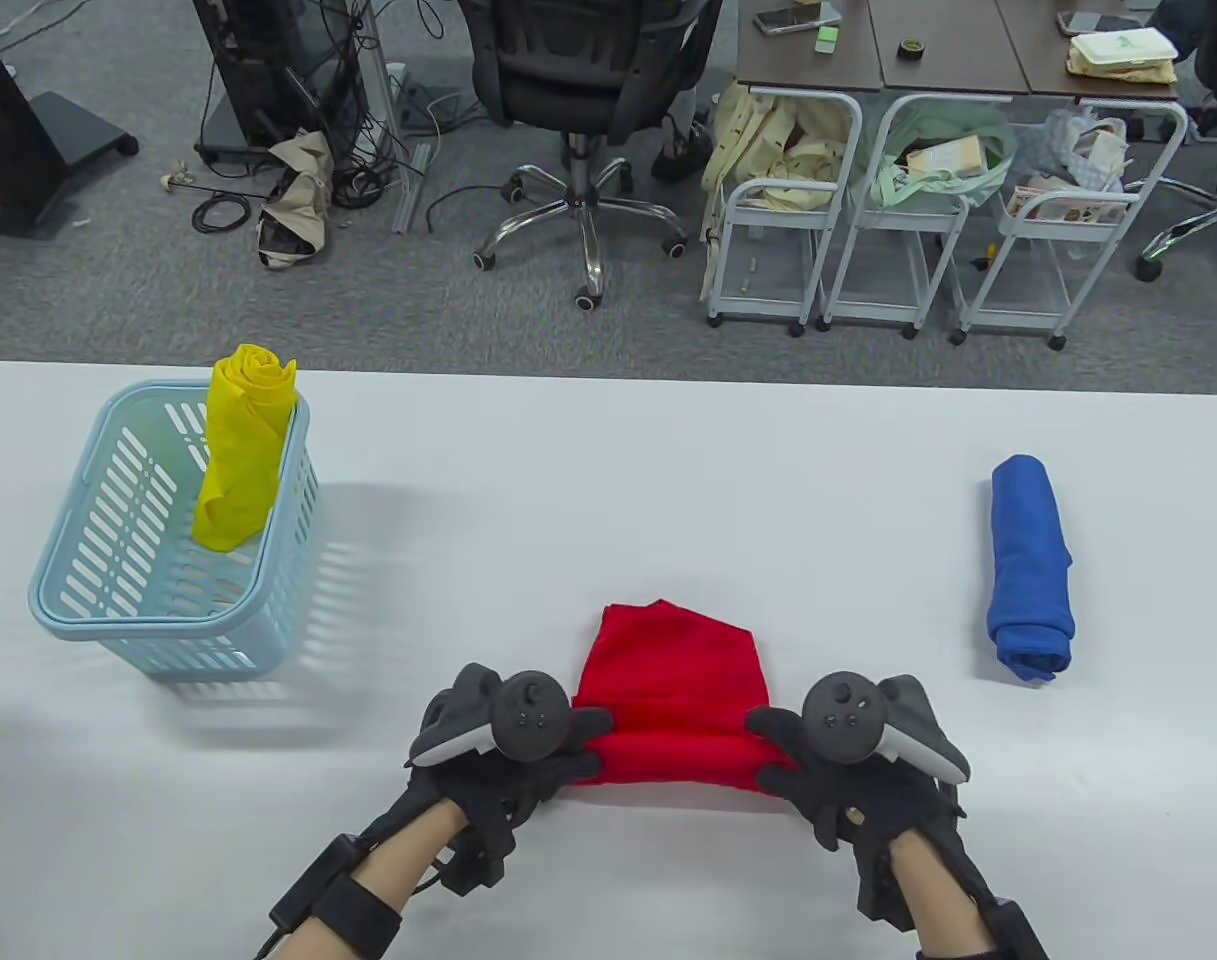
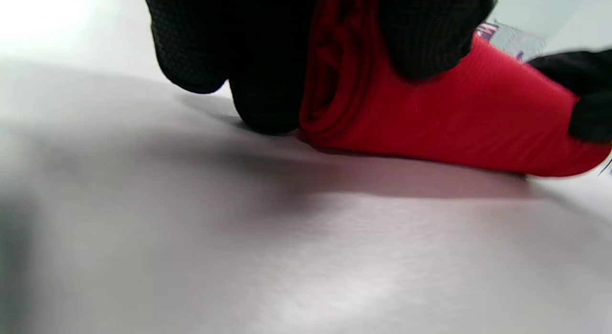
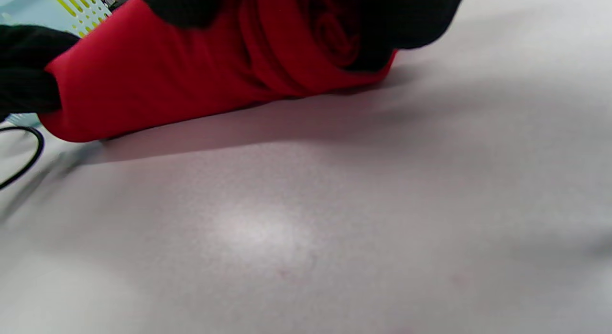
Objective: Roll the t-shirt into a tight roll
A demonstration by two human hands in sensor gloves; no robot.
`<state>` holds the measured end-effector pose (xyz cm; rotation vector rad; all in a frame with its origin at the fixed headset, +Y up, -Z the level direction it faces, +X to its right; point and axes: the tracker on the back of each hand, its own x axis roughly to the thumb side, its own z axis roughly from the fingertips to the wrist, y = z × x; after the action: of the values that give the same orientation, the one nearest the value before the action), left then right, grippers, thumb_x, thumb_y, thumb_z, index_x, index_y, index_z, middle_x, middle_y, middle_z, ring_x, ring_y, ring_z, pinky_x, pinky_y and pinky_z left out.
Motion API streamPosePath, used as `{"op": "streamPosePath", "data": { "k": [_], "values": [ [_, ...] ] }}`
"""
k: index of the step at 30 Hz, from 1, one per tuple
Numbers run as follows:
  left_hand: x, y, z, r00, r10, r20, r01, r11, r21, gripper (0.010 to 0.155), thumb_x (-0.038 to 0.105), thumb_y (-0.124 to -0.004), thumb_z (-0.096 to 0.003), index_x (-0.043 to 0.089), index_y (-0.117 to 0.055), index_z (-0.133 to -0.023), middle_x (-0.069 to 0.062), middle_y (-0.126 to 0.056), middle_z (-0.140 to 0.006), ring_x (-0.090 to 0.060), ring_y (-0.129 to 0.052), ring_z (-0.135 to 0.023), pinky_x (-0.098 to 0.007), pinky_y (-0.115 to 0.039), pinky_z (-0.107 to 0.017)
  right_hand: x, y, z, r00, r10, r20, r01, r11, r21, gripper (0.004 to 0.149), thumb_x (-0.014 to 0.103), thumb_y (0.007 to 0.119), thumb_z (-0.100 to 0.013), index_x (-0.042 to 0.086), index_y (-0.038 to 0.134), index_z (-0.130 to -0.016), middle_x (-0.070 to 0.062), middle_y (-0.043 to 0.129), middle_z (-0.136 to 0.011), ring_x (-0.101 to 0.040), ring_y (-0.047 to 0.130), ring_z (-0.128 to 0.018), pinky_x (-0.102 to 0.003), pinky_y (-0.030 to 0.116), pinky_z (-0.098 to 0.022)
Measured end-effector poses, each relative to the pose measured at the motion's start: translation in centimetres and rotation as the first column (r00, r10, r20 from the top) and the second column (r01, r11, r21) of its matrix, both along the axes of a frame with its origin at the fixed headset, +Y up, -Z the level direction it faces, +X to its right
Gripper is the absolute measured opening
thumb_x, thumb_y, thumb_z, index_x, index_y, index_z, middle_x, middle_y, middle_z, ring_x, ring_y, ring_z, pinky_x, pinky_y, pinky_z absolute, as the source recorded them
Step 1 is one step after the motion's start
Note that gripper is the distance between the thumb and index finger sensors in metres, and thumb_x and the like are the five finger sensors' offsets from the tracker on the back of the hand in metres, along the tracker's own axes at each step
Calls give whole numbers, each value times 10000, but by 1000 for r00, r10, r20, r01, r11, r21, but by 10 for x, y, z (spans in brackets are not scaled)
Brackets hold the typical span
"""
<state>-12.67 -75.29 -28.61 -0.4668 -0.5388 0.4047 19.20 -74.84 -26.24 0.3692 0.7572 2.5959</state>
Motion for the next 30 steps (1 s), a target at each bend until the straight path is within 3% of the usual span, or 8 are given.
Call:
{"op": "streamPosePath", "data": {
  "k": [3,8,12,17,20,23,27,30],
  "values": [
    [-3,-1,-2,999,-3,-39,3,1000,-7,549,489,-639,-560,251,-710,-1051,-16,-969,-852,-234,-982,-703,-473,-789,-619,-3,-3,-1,997,69,34,-68,998,-11,569,474,538,-573,305,443,-1108,-97,646,-1032,-305,800,-799,-420,706,-570],
    [-2,10,6,931,-337,-140,364,880,306,533,519,-607,-561,303,-726,-1033,5,-930,-900,-241,-943,-768,-483,-759,-656,-10,-3,1,984,162,69,-164,986,27,559,492,493,-580,323,463,-1113,-113,552,-1062,-309,755,-821,-423,676,-594],
    [4,30,21,925,-341,-168,379,804,457,568,508,-628,-564,320,-607,-1099,-22,-778,-1064,-256,-841,-906,-494,-708,-707,-11,-4,0,984,163,73,-165,986,26,559,492,487,-583,315,462,-1113,-117,544,-1061,-310,751,-816,-426,670,-595],
    [33,13,37,949,-302,94,246,892,379,629,515,-695,-530,376,-538,-1123,-42,-644,-1180,-308,-717,-1039,-544,-649,-743,-11,-3,0,982,168,87,-171,985,31,567,504,496,-583,310,460,-1116,-115,552,-1059,-309,757,-815,-424,674,-593],
    [40,2,37,874,-478,85,398,806,438,703,543,-696,-522,369,-420,-1144,-13,-548,-1209,-271,-656,-1074,-518,-640,-761,-9,8,3,928,304,214,-333,935,118,668,589,567,-556,269,439,-1129,-149,503,-1082,-354,703,-869,-457,638,-623],
    [41,2,33,900,-427,94,357,841,406,693,537,-715,-518,354,-469,-1139,-17,-592,-1193,-273,-692,-1055,-509,-649,-758,-11,31,11,873,377,310,-460,848,263,689,544,667,-556,287,372,-1123,-132,398,-1115,-356,603,-945,-482,574,-672],
    [40,-1,32,888,-449,97,376,831,410,724,549,-727,-507,350,-447,-1144,-35,-546,-1200,-283,-660,-1058,-523,-635,-761,-28,34,17,962,262,76,-272,899,343,580,448,750,-551,327,500,-1061,-70,418,-1123,-326,574,-985,-499,535,-703],
    [41,-3,30,880,-466,86,395,822,410,736,550,-735,-503,361,-432,-1146,-66,-483,-1197,-301,-616,-1051,-544,-607,-767,-44,10,15,908,419,11,-405,871,279,746,483,801,-491,316,387,-1089,-77,333,-1154,-378,454,-1041,-539,481,-722]
  ]
}}
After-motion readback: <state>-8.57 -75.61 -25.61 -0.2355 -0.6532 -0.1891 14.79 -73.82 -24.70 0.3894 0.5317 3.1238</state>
